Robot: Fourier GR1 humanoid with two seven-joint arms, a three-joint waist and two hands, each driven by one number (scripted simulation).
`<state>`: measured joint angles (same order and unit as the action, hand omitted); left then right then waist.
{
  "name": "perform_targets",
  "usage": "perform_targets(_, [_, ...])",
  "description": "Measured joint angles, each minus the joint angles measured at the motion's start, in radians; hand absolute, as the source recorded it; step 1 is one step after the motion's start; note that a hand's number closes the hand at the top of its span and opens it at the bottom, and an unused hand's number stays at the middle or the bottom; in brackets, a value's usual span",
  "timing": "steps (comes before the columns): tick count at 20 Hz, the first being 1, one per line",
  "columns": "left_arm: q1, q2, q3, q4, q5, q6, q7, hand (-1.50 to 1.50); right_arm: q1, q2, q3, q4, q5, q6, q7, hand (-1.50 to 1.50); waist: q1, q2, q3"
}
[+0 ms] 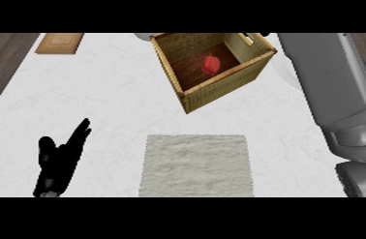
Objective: Pick the bell pepper from the placemat and place it in the basket
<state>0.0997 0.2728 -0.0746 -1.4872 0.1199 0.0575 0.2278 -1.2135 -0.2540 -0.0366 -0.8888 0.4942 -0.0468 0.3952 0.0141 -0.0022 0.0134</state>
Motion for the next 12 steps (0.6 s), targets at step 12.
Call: perform_targets(12, [0.024, -0.008, 0.016, -0.013, -0.008, -0.003, -0.003, 0.0, 0.016, -0.131, -0.164, -0.005, -0.089, -0.014, 0.006, -1.5, -0.011, -0.005, -0.001])
